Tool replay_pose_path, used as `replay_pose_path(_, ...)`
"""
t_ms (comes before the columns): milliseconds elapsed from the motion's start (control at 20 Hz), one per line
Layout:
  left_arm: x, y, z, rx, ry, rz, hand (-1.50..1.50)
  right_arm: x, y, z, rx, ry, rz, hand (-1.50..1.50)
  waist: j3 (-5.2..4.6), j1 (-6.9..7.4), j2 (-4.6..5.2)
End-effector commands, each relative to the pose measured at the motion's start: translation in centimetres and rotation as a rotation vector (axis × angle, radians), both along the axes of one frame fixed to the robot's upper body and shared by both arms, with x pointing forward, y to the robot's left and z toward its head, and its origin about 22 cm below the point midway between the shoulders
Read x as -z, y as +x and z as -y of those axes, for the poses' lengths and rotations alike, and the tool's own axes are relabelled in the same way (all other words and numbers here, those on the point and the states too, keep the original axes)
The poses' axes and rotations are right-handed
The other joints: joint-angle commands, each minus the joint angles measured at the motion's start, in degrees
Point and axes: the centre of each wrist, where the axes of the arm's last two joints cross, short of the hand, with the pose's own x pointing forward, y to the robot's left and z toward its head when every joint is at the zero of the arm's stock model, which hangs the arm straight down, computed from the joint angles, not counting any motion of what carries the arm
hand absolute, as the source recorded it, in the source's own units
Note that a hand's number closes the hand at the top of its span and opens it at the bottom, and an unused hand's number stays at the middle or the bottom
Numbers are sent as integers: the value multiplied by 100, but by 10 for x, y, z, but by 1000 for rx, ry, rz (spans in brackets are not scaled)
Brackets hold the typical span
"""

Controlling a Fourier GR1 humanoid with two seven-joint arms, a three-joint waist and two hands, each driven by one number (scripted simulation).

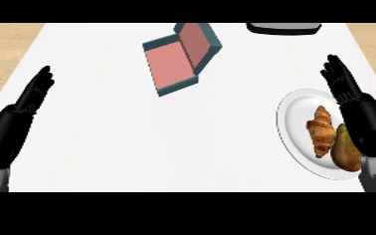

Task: Pick the croissant from the plate and place it in the cardboard box

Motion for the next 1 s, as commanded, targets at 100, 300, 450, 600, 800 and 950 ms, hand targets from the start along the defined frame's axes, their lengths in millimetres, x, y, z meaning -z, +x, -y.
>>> replay_pose_path(100, 35, -7, 9, -120, -38, -61, 0, -19, 30, 26, 168, 146, 184, -150, 42, -111, 83)
replay_pose_path(300, 40, -12, 4, -187, -63, -133, 0, -7, 1, 111, 494, -380, 1, -150, -118, -293, 326)
replay_pose_path(450, 68, -17, 24, -207, -104, -214, 0, 28, 19, 77, 822, 85, 123, -150, 45, -191, 131)
replay_pose_path(600, 66, -19, 40, -210, -120, -216, 0, 57, 22, 68, 854, 148, 210, -150, 56, -84, 85)
replay_pose_path(800, 66, -7, 49, -207, -116, -220, 0, 58, 4, 100, 718, -66, 142, -150, 39, -138, 63)
replay_pose_path(950, 74, -11, 40, -223, -89, -218, 0, 32, -8, 117, 653, -291, -25, -150, 19, -166, 61)
